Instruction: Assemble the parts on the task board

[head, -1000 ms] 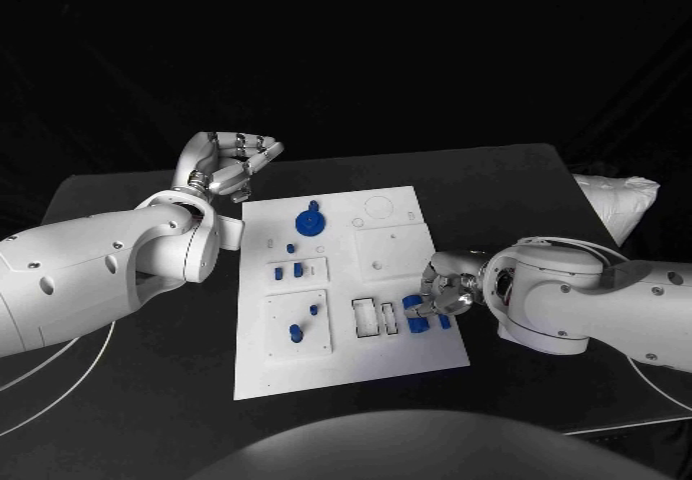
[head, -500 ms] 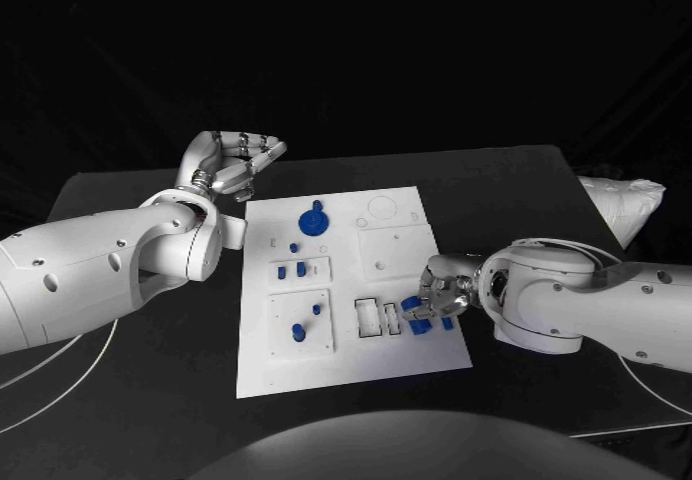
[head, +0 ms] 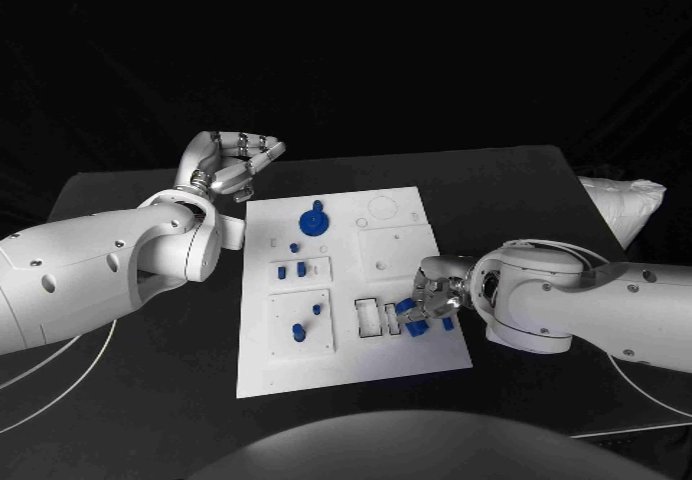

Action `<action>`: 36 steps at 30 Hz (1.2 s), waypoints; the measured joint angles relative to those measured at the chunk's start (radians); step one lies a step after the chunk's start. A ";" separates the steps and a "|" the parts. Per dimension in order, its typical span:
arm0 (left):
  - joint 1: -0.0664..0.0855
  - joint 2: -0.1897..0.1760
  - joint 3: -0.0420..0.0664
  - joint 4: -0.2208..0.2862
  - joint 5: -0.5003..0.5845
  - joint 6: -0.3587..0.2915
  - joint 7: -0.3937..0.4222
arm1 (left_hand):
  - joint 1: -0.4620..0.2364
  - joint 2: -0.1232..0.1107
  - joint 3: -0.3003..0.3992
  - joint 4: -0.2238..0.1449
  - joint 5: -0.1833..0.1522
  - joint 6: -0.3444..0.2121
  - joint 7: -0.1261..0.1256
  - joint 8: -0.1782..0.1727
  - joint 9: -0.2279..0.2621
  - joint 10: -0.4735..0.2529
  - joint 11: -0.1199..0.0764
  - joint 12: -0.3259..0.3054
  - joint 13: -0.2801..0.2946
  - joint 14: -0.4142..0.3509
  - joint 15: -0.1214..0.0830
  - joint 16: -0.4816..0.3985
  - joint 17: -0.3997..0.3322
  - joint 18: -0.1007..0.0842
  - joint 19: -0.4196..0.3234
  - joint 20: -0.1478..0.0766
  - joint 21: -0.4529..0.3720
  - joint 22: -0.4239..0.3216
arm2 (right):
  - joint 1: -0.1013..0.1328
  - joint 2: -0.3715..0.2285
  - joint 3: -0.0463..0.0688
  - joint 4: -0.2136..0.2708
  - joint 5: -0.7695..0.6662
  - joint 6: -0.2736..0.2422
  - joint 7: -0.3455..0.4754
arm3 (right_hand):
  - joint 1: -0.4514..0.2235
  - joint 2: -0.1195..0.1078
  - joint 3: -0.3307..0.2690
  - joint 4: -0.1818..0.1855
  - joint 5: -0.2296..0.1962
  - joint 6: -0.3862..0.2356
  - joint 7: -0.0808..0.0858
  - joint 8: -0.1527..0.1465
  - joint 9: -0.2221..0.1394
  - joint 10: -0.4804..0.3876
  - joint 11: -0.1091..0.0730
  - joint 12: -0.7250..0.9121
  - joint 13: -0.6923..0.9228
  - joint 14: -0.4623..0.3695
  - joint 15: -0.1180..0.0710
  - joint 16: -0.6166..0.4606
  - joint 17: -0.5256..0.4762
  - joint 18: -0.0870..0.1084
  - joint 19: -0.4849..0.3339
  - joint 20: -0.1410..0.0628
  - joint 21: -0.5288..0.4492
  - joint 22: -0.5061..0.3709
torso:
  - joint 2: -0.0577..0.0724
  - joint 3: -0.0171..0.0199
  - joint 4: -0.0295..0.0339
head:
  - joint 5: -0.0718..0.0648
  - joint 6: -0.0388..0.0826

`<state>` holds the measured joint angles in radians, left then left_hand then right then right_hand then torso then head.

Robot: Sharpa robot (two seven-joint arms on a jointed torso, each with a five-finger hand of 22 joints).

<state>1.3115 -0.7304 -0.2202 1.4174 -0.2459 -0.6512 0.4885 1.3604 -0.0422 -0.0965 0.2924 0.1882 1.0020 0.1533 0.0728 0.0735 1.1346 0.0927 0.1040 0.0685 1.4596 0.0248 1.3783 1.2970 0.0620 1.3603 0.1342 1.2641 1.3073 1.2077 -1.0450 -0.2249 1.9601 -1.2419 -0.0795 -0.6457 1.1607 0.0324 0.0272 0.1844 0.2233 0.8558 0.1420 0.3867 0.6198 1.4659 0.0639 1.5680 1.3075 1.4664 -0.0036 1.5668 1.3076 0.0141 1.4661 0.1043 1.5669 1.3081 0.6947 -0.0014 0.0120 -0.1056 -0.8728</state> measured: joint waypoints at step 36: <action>0.000 0.000 0.000 -0.002 0.000 0.001 -0.001 | 0.000 0.000 0.000 0.000 0.004 -0.004 0.004 0.000 0.000 0.000 0.000 0.000 0.000 0.000 0.000 0.000 0.000 0.000 0.000 0.000 0.000 0.000 | -0.005 -0.029 -0.004 -0.003 0.262 -0.151 0.072 | 0.101 -0.041 0.074 -0.017 0.183 0.138 0.005 -0.240 -0.195 0.002 0.002 0.000 0.000 0.000 0.008 0.000 0.000 0.000 0.000 0.000 0.000 0.000 | 0.001 0.0002 -0.0006 | 0.008 0.000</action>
<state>1.3115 -0.7303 -0.2201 1.4155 -0.2459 -0.6502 0.4879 1.3604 -0.0422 -0.0965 0.2924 0.1919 0.9984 0.1569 0.0728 0.0736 1.1346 0.0928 0.1040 0.0685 1.4596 0.0248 1.3783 1.2972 0.0620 1.3602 0.1342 1.2642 1.3073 1.2031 -1.0738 -0.2286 1.9567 -0.9800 -0.2309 -0.5734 1.2619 -0.0084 0.1015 0.1678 0.4062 0.9937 0.1468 0.1468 0.4243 1.4679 0.0659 1.5680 1.3079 1.4668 0.0040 1.5667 1.3074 0.0142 1.4661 0.1041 1.5664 1.3076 0.6955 -0.0012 0.0114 -0.0976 -0.8728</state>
